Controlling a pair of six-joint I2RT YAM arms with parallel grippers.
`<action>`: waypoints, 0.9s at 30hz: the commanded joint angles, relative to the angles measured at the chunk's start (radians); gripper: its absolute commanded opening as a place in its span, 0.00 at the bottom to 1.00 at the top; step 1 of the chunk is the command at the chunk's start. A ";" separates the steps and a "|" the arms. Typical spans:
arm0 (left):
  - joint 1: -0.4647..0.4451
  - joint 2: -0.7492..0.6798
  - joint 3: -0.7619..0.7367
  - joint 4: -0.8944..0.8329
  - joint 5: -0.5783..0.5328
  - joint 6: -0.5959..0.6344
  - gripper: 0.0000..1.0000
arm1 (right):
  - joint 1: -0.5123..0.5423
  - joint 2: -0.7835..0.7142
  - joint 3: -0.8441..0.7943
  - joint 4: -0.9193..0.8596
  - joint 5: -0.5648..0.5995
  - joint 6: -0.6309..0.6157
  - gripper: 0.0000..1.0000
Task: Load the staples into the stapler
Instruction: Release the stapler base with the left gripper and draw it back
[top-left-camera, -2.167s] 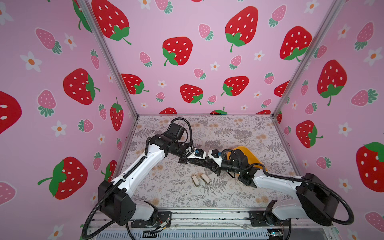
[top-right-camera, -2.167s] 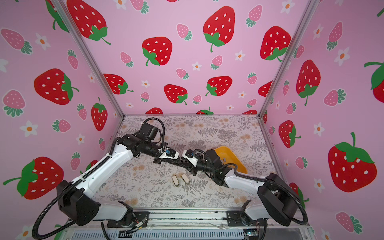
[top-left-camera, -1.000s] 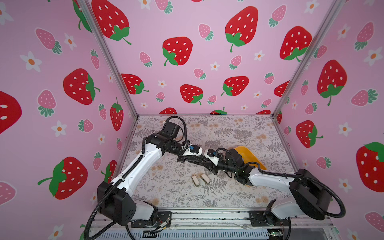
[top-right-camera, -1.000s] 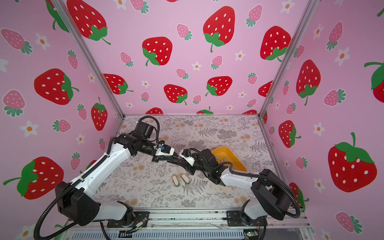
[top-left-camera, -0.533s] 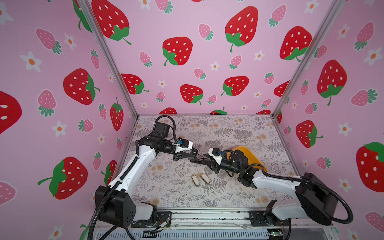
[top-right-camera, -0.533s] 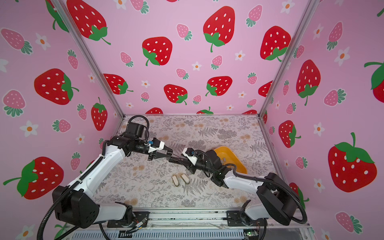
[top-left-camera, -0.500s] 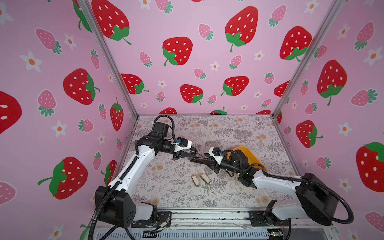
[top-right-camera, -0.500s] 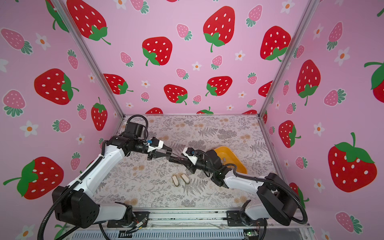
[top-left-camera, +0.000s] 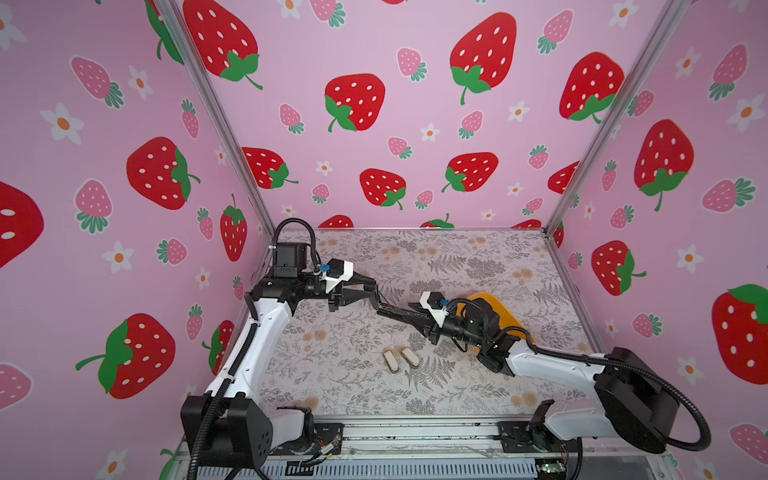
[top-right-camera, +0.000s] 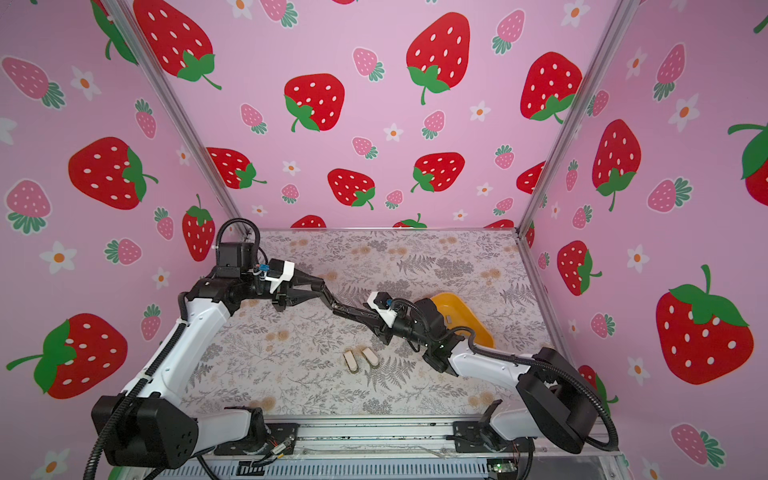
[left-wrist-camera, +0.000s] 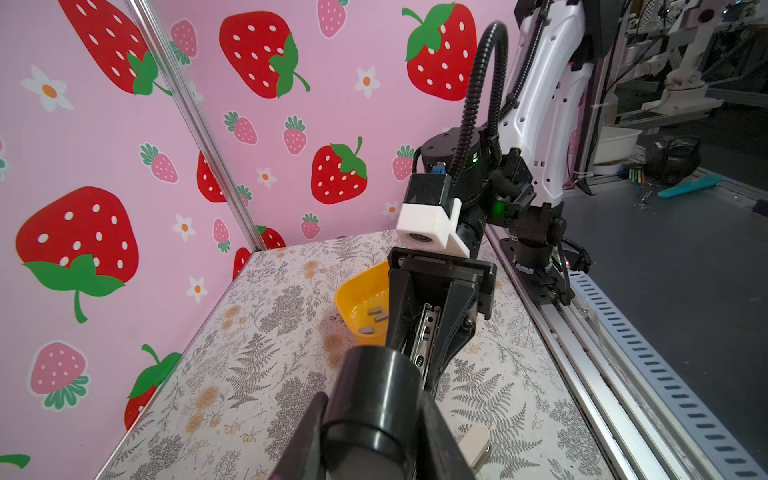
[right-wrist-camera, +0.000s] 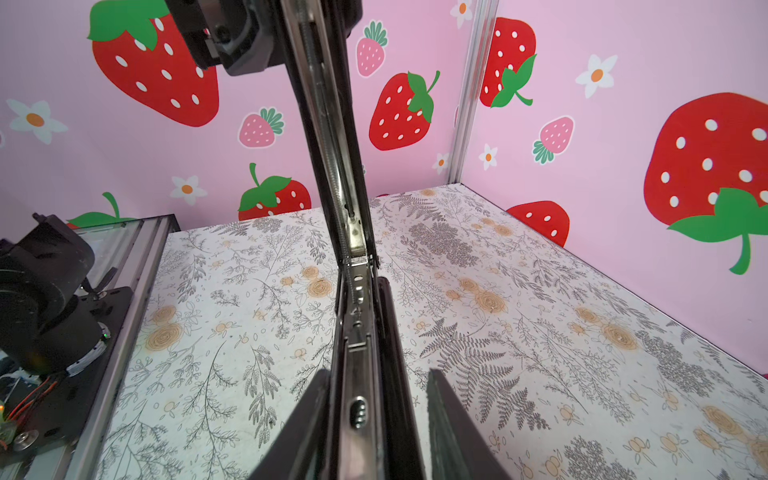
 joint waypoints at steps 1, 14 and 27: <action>0.071 -0.025 0.042 0.230 -0.061 -0.044 0.00 | 0.024 -0.013 -0.037 -0.087 -0.073 -0.054 0.21; 0.130 -0.035 -0.065 0.359 -0.256 -0.140 0.26 | 0.024 -0.066 -0.071 -0.056 -0.063 -0.042 0.20; 0.131 -0.030 -0.139 0.488 -0.396 -0.221 0.59 | 0.024 -0.101 -0.106 -0.022 0.049 -0.025 0.17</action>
